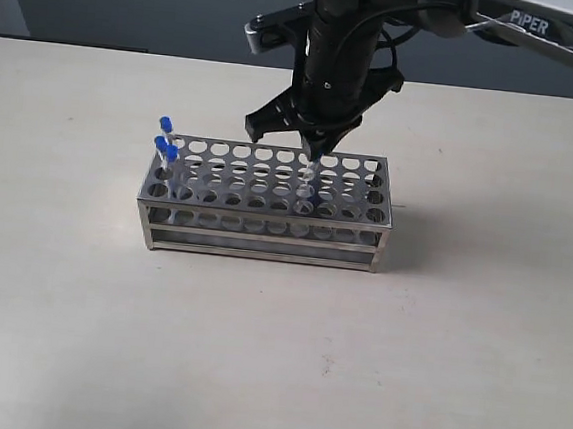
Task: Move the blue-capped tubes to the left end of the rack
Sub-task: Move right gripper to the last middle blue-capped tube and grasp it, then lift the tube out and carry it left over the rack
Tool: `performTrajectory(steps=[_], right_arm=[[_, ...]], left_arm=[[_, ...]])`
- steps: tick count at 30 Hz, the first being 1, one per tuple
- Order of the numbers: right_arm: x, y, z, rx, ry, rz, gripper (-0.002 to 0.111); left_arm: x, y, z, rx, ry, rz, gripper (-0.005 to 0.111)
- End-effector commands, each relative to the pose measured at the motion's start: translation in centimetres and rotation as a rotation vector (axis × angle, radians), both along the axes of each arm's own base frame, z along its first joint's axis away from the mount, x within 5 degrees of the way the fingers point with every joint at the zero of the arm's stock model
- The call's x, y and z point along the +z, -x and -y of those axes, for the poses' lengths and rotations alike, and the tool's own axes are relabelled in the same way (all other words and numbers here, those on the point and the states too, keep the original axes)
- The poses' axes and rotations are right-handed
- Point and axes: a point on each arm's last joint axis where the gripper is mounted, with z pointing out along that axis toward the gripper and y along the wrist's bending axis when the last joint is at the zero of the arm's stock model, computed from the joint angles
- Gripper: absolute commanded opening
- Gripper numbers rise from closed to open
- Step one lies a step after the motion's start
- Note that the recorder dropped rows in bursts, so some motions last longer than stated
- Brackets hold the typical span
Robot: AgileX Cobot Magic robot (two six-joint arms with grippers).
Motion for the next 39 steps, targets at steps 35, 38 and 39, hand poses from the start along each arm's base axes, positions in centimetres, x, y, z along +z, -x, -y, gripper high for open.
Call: performTrajectory(steps=[35, 38, 39], right_arm=[[11.5, 6.0, -0.8, 0.298, -0.199, 0.141, -0.001], [11.9, 6.6, -2.4, 0.364, -0.206, 0.158, -0.001], [12.0, 6.6, -2.9, 0.374, -0.212, 0.165, -0.001]], left_arm=[[0.2, 0.0, 0.0, -0.005, 0.009, 0.004, 0.001], [0.2, 0.0, 0.0, -0.005, 0.009, 0.004, 0.001], [0.2, 0.0, 0.0, -0.005, 0.009, 0.004, 0.001]])
